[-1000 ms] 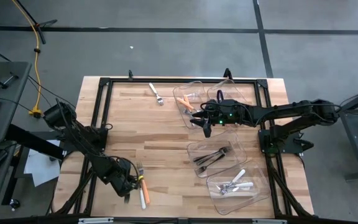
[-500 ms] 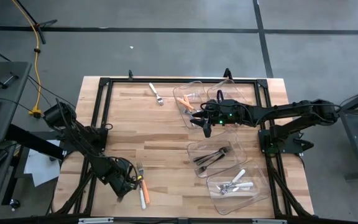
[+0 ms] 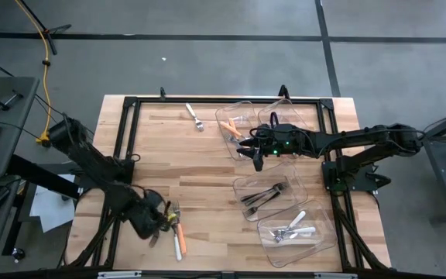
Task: Sort silverware by color (type)
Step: Put the black fork into the top transparent bin
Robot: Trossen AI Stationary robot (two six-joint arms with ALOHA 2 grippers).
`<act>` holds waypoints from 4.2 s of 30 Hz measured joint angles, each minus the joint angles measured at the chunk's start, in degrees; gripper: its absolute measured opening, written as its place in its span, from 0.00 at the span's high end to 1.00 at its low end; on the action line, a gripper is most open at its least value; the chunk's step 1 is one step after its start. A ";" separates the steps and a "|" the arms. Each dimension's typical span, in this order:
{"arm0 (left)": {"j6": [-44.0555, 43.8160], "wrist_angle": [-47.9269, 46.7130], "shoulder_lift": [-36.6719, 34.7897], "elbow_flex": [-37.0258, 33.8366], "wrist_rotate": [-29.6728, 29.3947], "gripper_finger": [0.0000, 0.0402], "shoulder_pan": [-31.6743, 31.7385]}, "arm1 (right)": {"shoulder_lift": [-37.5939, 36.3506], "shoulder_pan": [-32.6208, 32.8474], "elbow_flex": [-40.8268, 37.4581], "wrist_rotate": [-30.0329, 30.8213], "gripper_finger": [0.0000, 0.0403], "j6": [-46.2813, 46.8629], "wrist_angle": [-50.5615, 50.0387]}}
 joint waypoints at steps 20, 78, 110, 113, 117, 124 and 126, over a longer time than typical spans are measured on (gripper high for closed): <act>21.99 -7.03 -24.35 0.11 -41.33 1.00 6.79 | -0.02 0.00 -0.02 -0.08 0.64 1.68 -1.68; 103.77 62.06 -15.81 -8.62 13.69 1.00 53.82 | -0.02 0.02 -0.02 -1.79 0.64 -3.19 20.21; 105.36 66.25 5.05 7.28 13.55 1.00 53.77 | -0.02 1.99 -0.02 -0.48 0.69 -1.51 17.49; 105.41 66.25 5.05 7.28 13.55 1.00 53.77 | -0.02 1.99 -0.02 -0.46 0.77 -1.51 17.51; 105.43 66.25 5.05 7.28 13.59 1.00 53.86 | -0.02 1.97 -0.02 -0.24 0.94 -1.55 17.46; 105.36 66.25 5.04 7.28 13.53 0.97 53.90 | 0.00 1.84 -0.02 -0.26 0.97 -1.83 17.40; 105.36 66.27 5.03 7.28 13.53 0.96 53.90 | 0.00 1.81 -0.02 -0.24 0.98 -1.91 17.42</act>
